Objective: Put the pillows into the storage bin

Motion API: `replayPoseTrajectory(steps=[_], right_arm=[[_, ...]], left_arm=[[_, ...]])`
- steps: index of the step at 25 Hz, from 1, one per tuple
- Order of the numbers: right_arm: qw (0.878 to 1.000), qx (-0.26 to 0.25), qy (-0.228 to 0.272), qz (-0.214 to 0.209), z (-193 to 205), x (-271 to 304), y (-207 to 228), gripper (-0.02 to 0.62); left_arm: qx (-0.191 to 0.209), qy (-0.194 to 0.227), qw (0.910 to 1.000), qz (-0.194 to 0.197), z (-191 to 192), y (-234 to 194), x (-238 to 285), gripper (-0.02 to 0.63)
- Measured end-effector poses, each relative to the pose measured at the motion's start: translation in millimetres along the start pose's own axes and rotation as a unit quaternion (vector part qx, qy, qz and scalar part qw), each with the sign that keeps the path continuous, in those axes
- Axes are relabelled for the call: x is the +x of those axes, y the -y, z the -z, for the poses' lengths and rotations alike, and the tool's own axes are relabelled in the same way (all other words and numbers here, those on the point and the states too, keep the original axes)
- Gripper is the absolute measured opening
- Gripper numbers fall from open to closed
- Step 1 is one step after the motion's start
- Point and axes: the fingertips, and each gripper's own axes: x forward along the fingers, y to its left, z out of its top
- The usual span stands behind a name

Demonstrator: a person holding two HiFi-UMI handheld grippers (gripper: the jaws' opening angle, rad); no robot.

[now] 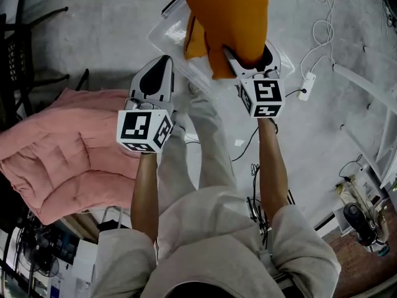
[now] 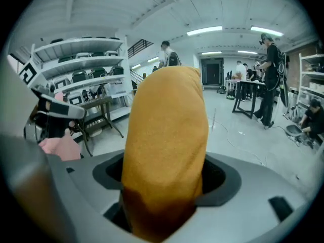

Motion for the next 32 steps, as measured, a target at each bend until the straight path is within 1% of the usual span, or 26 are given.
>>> replayPoseTrajectory(steps=[2, 5, 9, 12, 15, 17, 19, 21, 22, 23, 24, 25, 26, 30, 32], right_arm=[[0.999, 0.012, -0.035, 0.009, 42.1, 5.4, 13.3, 0.374], [0.995, 0.039, -0.091, 0.014, 112.2, 16.1, 21.8, 0.374], [0.983, 0.073, -0.167, 0.009, 201.9, 34.9, 20.0, 0.377], [0.97, 0.096, -0.223, 0.003, 257.9, 44.9, 15.9, 0.38], [0.955, 0.118, -0.273, -0.001, 305.4, 53.2, 10.9, 0.385], [0.942, 0.134, -0.306, 0.0, 336.0, 58.6, 8.0, 0.387], [0.927, 0.145, -0.346, 0.002, 361.6, 58.3, 5.0, 0.396], [0.914, 0.145, -0.379, 0.006, 375.6, 54.0, 4.8, 0.428], [0.91, 0.144, -0.389, 0.008, 380.6, 52.8, 5.0, 0.445], [0.908, 0.142, -0.394, 0.01, 384.0, 52.5, 5.4, 0.478], [0.908, 0.14, -0.394, 0.012, 384.6, 52.8, 6.3, 0.5], [0.911, 0.137, -0.389, 0.015, 382.1, 53.5, 7.7, 0.498], [0.915, 0.134, -0.381, 0.016, 377.2, 54.6, 9.1, 0.479], [0.932, 0.138, -0.334, -0.003, 349.8, 59.3, 3.1, 0.46], [0.945, 0.125, -0.303, -0.011, 327.0, 57.1, -2.2, 0.446]], left_arm=[[0.002, -0.012, 0.9999, 0.009, 10.5, 9.9, 14.0, 0.017], [0.004, -0.028, 0.9994, 0.018, 27.7, 16.0, 25.7, 0.015], [0.004, -0.044, 0.9989, 0.017, 51.3, 9.6, 30.6, 0.017], [-0.001, -0.052, 0.9986, 0.011, 64.9, 1.0, 29.4, 0.015], [-0.005, -0.06, 0.9982, 0.005, 78.1, -7.5, 26.7, 0.015], [-0.006, -0.064, 0.9979, 0.003, 85.7, -12.2, 25.9, 0.017], [-0.006, -0.068, 0.9977, 0.002, 90.8, -14.8, 24.4, 0.017], [-0.006, -0.069, 0.9976, 0.002, 92.3, -15.9, 22.4, 0.017], [-0.005, -0.069, 0.9976, 0.002, 92.1, -16.5, 21.3, 0.015], [-0.005, -0.068, 0.9977, 0.001, 91.5, -17.3, 20.1, 0.017], [-0.004, -0.067, 0.9977, 0.001, 90.8, -18.1, 18.9, 0.017], [-0.004, -0.065, 0.9978, 0.0, 89.7, -18.8, 17.8, 0.015], [-0.005, -0.063, 0.998, 0.0, 88.5, -19.2, 16.6, 0.017], [-0.008, -0.057, 0.9984, 0.0, 81.7, -14.7, 7.5, 0.015], [-0.008, -0.053, 0.9985, 0.0, 77.0, -11.6, 0.5, 0.017]])
